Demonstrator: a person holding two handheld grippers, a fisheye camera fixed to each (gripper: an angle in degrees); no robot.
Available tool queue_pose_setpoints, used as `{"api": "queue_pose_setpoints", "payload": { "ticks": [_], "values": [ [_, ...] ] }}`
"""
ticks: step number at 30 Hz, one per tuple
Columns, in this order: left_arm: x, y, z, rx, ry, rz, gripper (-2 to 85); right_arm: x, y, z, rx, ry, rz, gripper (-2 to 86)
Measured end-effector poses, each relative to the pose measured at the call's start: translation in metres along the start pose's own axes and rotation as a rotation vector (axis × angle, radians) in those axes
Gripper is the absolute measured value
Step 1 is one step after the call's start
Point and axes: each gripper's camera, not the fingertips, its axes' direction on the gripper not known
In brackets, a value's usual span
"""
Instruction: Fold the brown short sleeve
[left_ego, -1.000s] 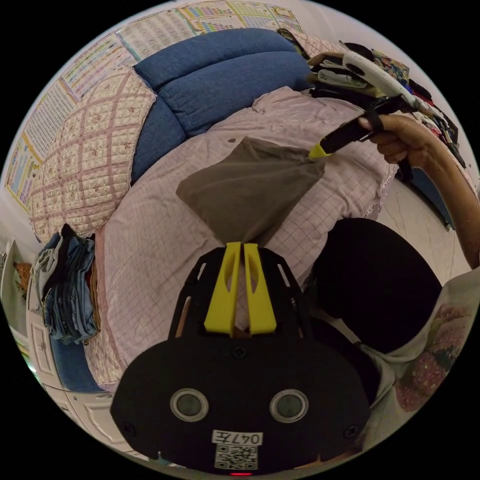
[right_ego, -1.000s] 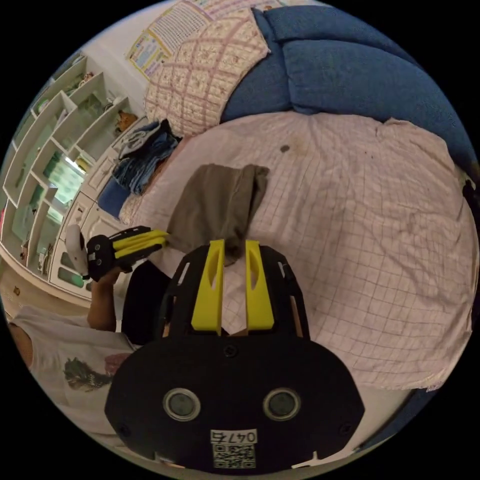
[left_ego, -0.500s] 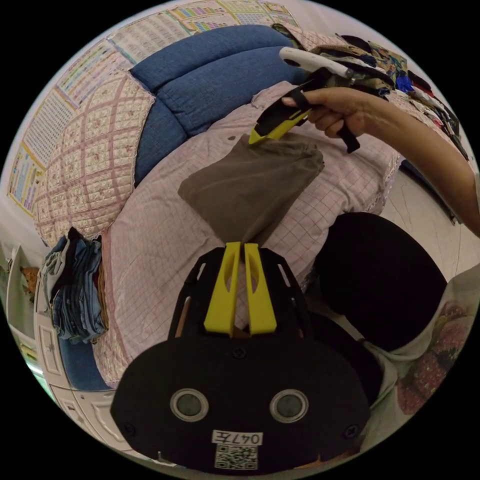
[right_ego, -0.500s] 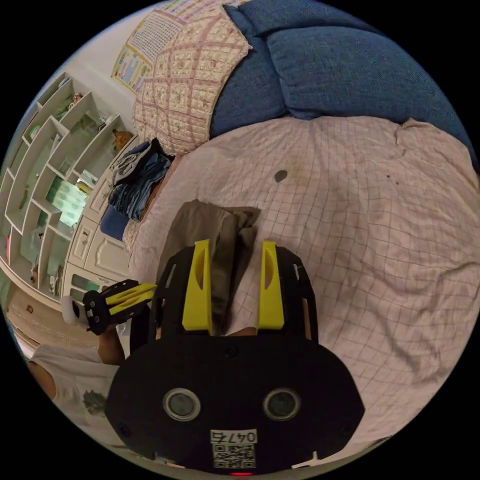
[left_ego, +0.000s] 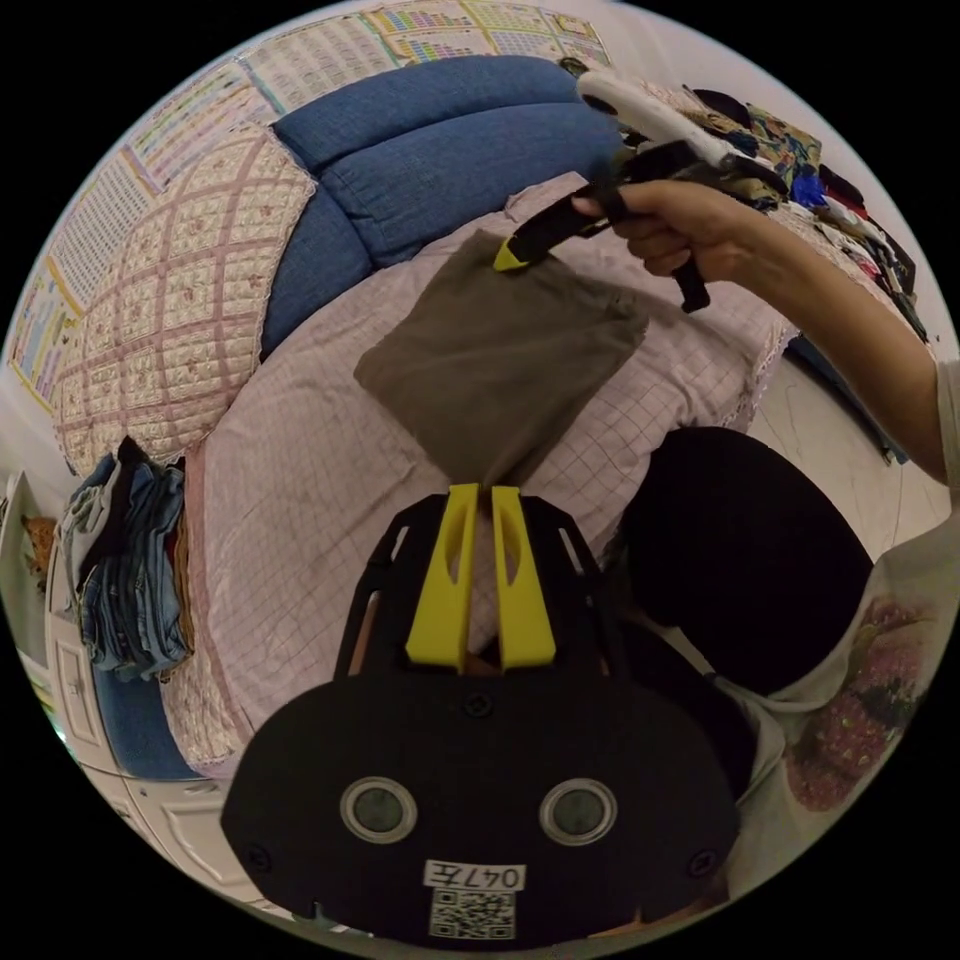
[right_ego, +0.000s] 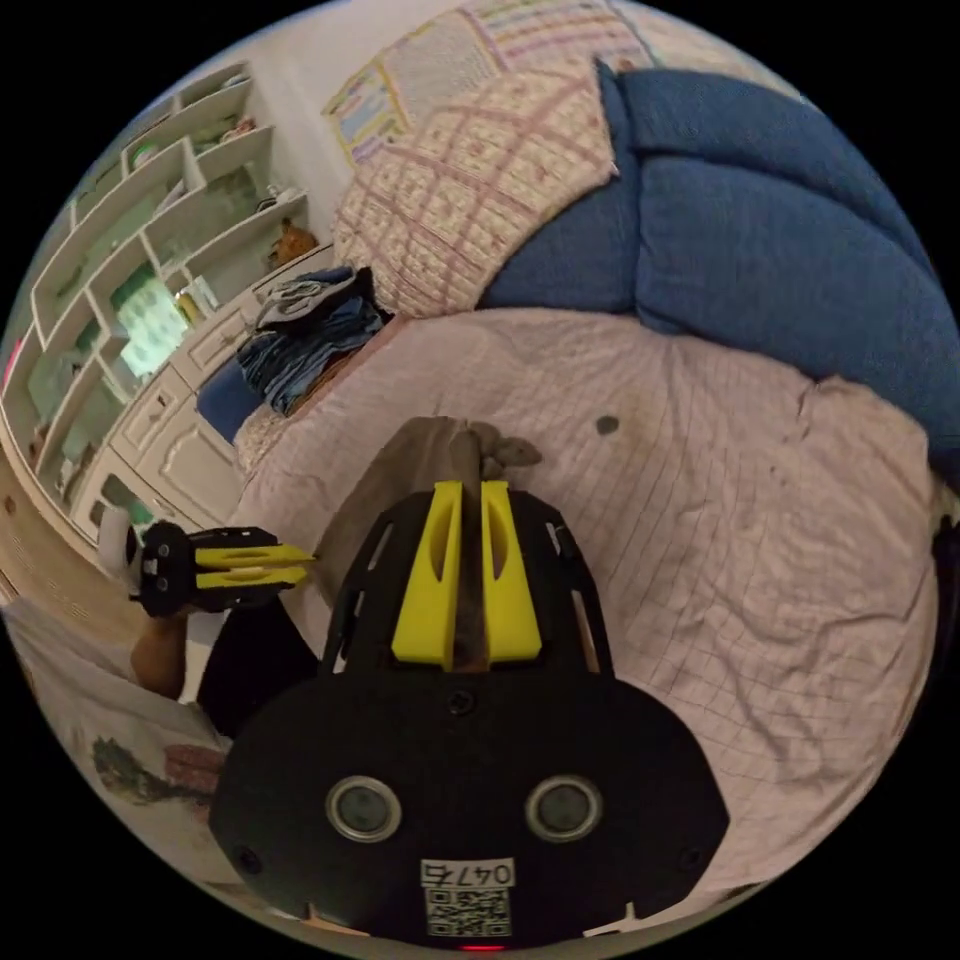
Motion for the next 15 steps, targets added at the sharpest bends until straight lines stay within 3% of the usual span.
{"api": "queue_pose_setpoints", "payload": {
  "ticks": [7, 15],
  "values": [
    [0.018, -0.006, -0.051, 0.020, -0.061, -0.029, 3.2, -0.038, 0.061, -0.169, 0.161, 0.146, -0.071, 0.5],
    [0.057, -0.037, -0.079, -0.018, -0.055, -0.048, -0.6, 0.007, 0.084, -0.337, 0.147, 0.478, 0.010, 0.1]
  ]
}}
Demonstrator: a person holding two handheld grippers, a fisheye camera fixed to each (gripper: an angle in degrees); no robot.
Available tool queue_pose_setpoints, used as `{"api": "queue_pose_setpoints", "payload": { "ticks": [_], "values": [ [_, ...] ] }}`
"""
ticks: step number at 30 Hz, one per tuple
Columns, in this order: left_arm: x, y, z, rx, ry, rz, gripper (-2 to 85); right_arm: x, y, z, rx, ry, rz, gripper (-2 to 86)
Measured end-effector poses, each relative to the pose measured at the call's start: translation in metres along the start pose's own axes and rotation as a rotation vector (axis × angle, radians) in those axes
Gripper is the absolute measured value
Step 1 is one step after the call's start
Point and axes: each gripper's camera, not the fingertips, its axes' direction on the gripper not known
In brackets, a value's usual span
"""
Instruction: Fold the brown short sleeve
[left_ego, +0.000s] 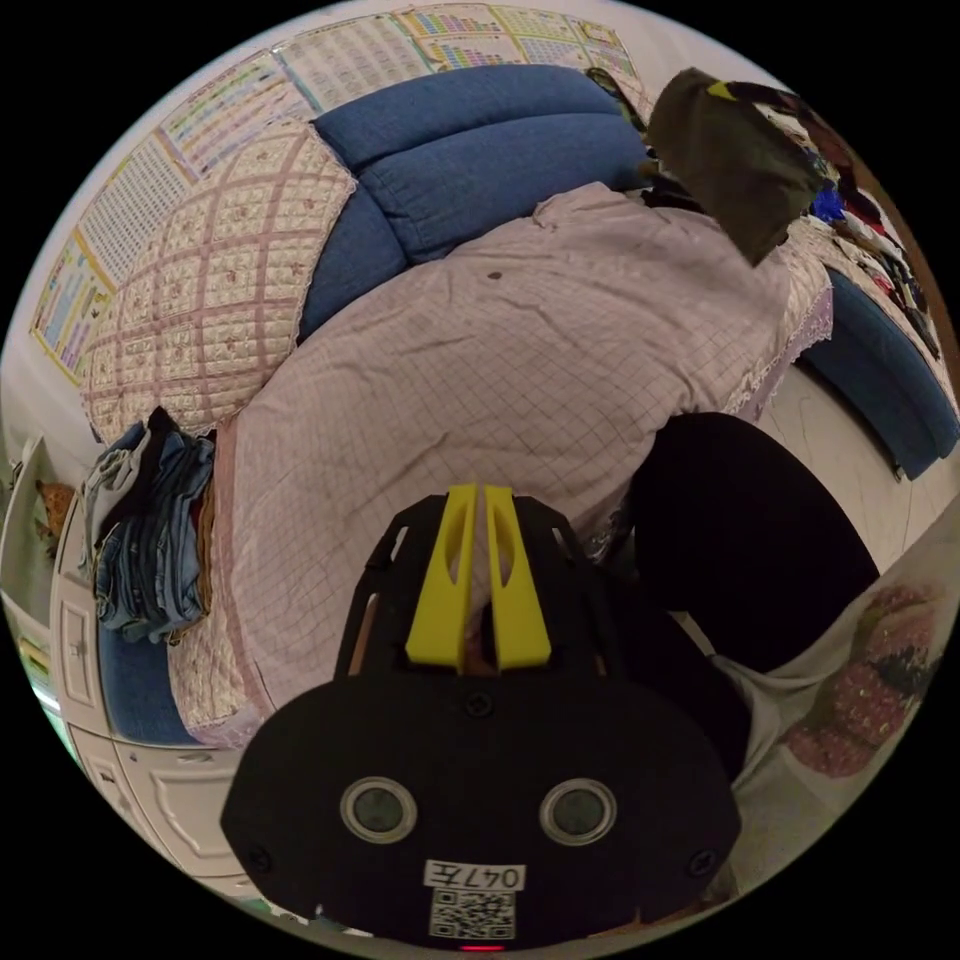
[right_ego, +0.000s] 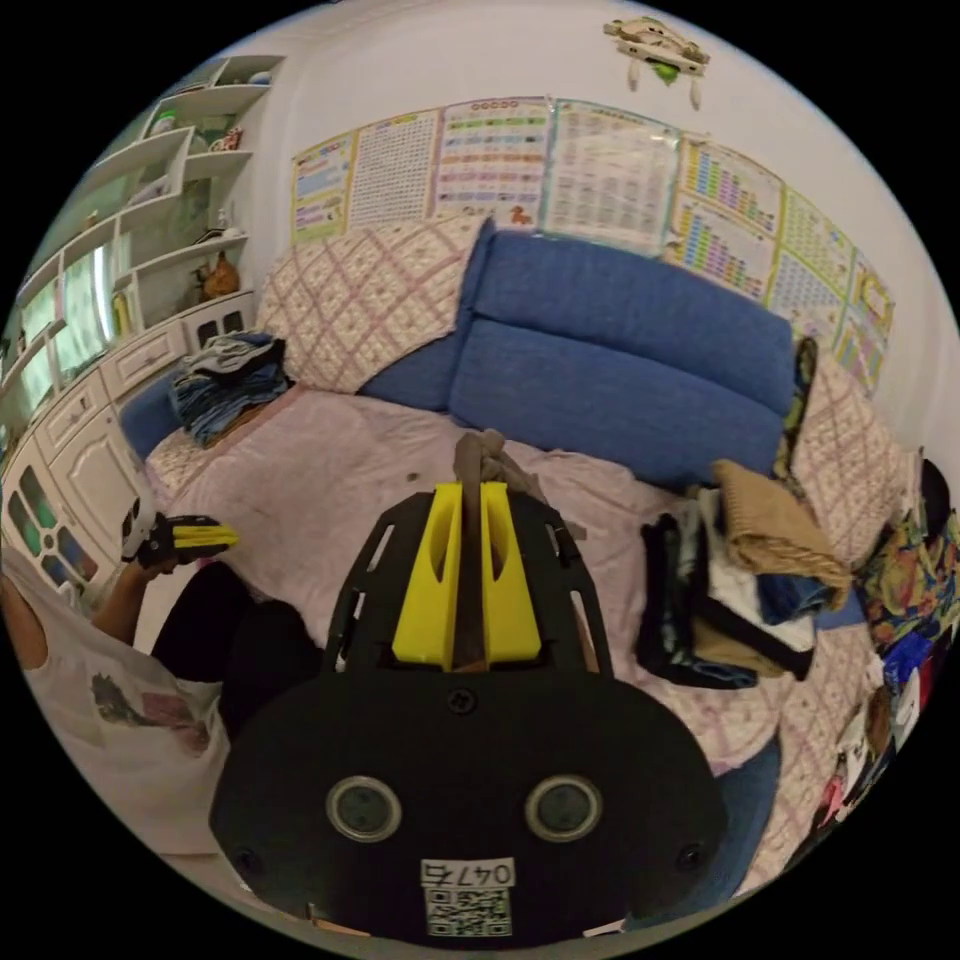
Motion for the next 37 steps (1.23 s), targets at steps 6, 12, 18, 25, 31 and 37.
{"api": "queue_pose_setpoints", "payload": {
  "ticks": [6, 12, 18, 25, 31, 37],
  "values": [
    [0.046, -0.042, -0.030, -0.065, -0.033, 0.017, -0.9, 0.140, -0.041, -0.082, 0.212, 0.178, 0.202, 0.4],
    [0.085, -0.084, -0.068, -0.094, -0.057, -0.013, -1.0, 0.295, 0.033, -0.085, 0.229, 0.168, 0.772, 2.0],
    [0.130, -0.130, -0.111, -0.127, -0.066, -0.005, -1.0, 0.305, 0.149, -0.065, 0.176, 0.305, 1.084, 12.0],
    [0.169, -0.196, -0.194, -0.046, -0.055, -0.071, -1.0, 0.175, 0.117, -0.096, 0.311, 0.438, 0.693, 5.5],
    [0.216, -0.252, -0.261, 0.002, -0.062, -0.106, -1.0, -0.015, 0.095, -0.043, 0.267, 0.113, 0.308, -0.9],
    [0.248, -0.307, -0.329, -0.002, -0.078, -0.157, -0.9, -0.208, 0.112, 0.074, 0.168, -0.277, 0.198, -1.2]
  ]
}}
